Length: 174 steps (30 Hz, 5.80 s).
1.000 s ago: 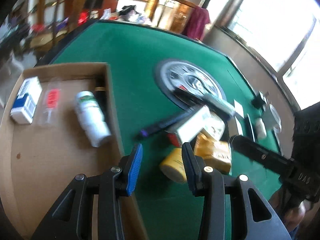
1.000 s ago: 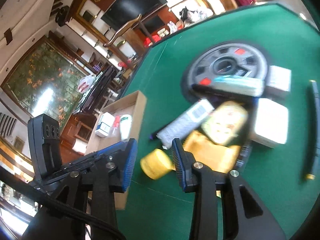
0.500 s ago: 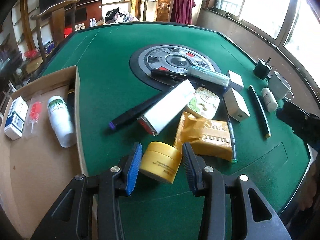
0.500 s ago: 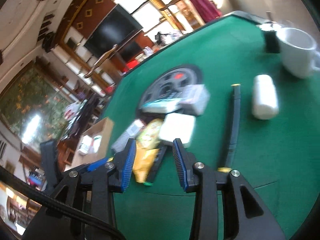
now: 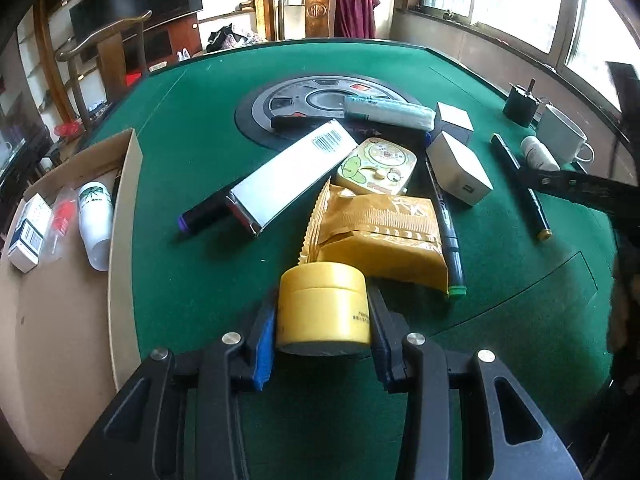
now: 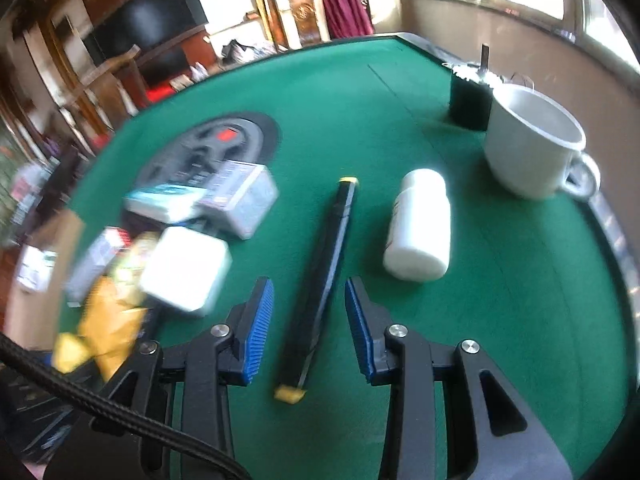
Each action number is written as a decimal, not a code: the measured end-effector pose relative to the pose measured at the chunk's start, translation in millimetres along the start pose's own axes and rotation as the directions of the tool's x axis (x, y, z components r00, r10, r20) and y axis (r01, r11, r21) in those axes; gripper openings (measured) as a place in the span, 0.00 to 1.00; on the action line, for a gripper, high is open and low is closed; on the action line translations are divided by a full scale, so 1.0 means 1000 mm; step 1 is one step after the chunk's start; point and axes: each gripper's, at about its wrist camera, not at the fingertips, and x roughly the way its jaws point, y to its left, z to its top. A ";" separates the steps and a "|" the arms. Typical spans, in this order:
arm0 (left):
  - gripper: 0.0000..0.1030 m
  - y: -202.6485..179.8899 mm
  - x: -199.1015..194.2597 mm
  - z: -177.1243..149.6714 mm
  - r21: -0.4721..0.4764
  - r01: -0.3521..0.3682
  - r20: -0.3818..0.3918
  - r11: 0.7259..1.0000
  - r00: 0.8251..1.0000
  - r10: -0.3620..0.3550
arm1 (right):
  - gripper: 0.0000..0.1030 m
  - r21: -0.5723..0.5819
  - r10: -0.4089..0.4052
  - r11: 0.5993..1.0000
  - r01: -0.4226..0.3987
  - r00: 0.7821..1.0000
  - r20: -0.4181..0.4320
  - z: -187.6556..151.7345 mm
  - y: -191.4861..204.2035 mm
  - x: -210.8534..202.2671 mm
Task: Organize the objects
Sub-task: 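Grasp the yellow jar with left tool while right tool grasps black yellow-capped marker, then carry jar and marker into the cardboard tray and open both tools, then move both tools back toward the remaining items on the table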
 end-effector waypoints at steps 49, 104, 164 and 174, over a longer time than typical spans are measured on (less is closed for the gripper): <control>0.34 0.118 -0.080 -0.028 -0.363 0.211 0.250 0.908 0.960 -0.124 | 0.12 -0.087 0.576 0.818 -0.569 0.813 0.087 -0.040 0.113 -0.066; 0.34 0.236 -0.007 -0.004 -0.538 0.132 0.033 0.833 0.990 -0.136 | 0.12 -0.198 0.388 0.868 -0.455 0.871 -0.301 0.020 0.343 0.049; 0.46 0.086 -0.030 0.048 -0.223 0.113 0.034 0.968 0.994 -0.108 | 0.40 0.011 0.535 0.844 -0.536 0.843 0.056 0.010 0.115 -0.051; 0.46 0.037 0.005 0.074 -0.119 0.069 -0.036 0.990 0.997 -0.074 | 0.43 0.141 0.404 0.890 -0.433 0.894 0.193 0.012 -0.016 -0.058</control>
